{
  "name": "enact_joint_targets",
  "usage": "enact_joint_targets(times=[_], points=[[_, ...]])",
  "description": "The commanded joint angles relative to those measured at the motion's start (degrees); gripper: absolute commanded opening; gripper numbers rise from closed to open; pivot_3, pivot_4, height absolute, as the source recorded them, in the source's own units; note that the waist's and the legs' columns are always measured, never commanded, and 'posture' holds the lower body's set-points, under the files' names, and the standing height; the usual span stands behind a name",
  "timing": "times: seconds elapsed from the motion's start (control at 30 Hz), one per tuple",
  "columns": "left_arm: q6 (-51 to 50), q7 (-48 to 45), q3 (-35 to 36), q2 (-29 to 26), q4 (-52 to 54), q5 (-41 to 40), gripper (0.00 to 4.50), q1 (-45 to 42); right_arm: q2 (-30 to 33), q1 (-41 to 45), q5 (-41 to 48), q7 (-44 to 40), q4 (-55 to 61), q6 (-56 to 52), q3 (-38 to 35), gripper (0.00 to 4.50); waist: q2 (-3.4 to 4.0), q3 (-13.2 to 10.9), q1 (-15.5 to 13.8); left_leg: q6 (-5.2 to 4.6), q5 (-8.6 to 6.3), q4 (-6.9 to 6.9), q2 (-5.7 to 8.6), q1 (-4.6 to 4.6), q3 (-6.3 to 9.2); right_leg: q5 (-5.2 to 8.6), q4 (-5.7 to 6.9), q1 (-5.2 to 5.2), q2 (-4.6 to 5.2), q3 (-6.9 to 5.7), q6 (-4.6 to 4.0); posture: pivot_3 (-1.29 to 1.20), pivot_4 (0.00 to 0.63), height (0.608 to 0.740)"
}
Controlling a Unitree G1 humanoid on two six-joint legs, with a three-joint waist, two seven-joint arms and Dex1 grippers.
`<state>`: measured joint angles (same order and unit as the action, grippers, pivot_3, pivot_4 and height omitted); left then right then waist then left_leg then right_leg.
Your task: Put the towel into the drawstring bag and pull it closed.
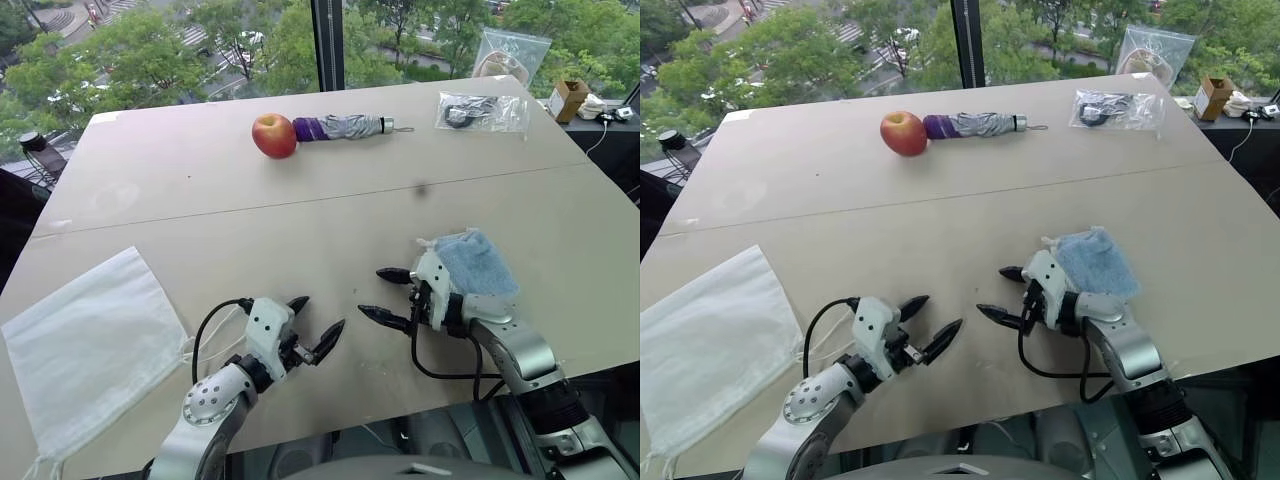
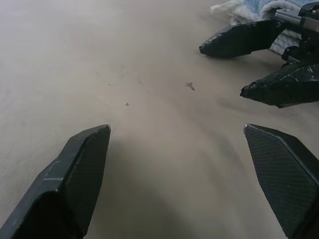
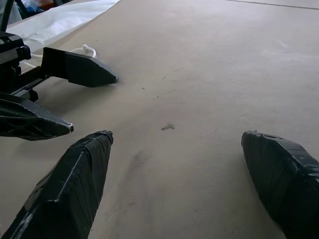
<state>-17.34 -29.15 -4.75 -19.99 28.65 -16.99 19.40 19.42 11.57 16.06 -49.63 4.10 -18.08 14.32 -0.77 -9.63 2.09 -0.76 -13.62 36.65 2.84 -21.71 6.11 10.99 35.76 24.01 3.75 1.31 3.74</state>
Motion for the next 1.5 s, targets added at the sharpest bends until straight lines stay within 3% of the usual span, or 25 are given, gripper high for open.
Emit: enact_joint_targets(times=[0.03, 0.23, 0.67, 0.87, 0.97, 1.13, 1.3, 1.5], points=[[0.54, -1.43, 0.04, -1.10, 1.03, -0.52, 4.41, 0.45, -0.72, -0.73, 2.20, -2.31, 2.60, 0.95, 0.89, 4.41, 0.00, 0.00, -0.01, 0.00, 0.00, 0.00, 0.00, 0.00, 0.01, 0.00, 0.00, 0.00, 0.00, -0.01, 0.00, 0.00, 0.150, 0.740], [1.05, -2.33, 0.83, -1.69, 0.35, -1.12, 4.41, 0.37, -0.43, -1.05, 6.38, -6.44, 6.25, -1.39, 1.98, 4.41, 0.01, -0.03, -0.16, 0.00, 0.00, -0.01, 0.00, -0.06, 0.04, 0.01, -0.03, 0.04, 0.01, -0.04, -0.01, 0.00, 0.150, 0.740], [1.98, -1.91, 1.78, -1.46, 1.47, -1.85, 4.41, 1.52, -0.69, -1.31, 7.48, -6.33, 7.19, -3.20, 2.06, 4.41, 0.00, -0.04, -0.36, 0.00, 0.00, -0.01, 0.02, -0.07, 0.04, 0.01, -0.05, 0.04, 0.06, -0.05, 0.00, 0.00, 0.150, 0.740], [8.13, 4.89, 7.50, 3.07, 4.28, 0.18, 4.41, 1.89, -0.70, -1.75, 9.84, -6.45, 8.51, -4.48, 0.96, 4.41, -0.03, -0.05, -0.50, 0.00, 0.00, -0.01, 0.01, -0.09, 0.05, 0.01, -0.05, 0.06, 0.07, -0.05, 0.00, 0.00, 0.150, 0.740], [12.56, 8.57, 10.25, 5.09, 10.55, 3.54, 4.41, 7.24, 0.07, -1.98, 13.41, -7.26, 10.29, -6.93, -0.58, 4.41, -0.13, -0.11, -0.48, 0.01, -0.01, -0.01, 0.01, -0.14, 0.05, 0.01, -0.08, 0.08, 0.09, -0.05, 0.00, 0.00, 0.150, 0.740], [21.97, 17.57, 21.81, 9.00, 15.40, 15.97, 4.41, 17.20, 1.64, -1.40, 20.31, -9.19, 13.31, -12.12, -2.37, 4.41, -0.27, -0.20, -1.30, 0.01, -0.02, -0.06, 0.02, -0.22, 0.03, 0.02, -0.25, 0.12, 0.25, -0.05, 0.00, 0.00, 0.150, 0.740], [29.85, 12.83, 31.00, 8.21, 7.22, 11.79, 4.41, 28.74, 1.87, 1.70, 22.59, -11.02, 14.59, -14.03, -1.40, 4.41, -0.47, -0.36, -1.31, 0.24, -0.17, -0.07, -0.02, -0.27, -0.14, 0.04, -0.30, 0.15, 0.26, -0.13, -0.01, 0.00, 0.150, 0.740], [35.53, 4.71, 34.39, 6.10, 2.57, 5.53, 4.41, 35.76, 1.43, 3.42, 19.83, -12.48, 11.78, -11.36, 0.23, 4.41, -0.62, -0.37, -1.30, 0.29, -0.20, 0.19, -0.50, -0.76, -0.65, 0.04, -0.41, 0.27, 0.40, -0.61, -0.01, 0.00, 0.150, 0.740]])
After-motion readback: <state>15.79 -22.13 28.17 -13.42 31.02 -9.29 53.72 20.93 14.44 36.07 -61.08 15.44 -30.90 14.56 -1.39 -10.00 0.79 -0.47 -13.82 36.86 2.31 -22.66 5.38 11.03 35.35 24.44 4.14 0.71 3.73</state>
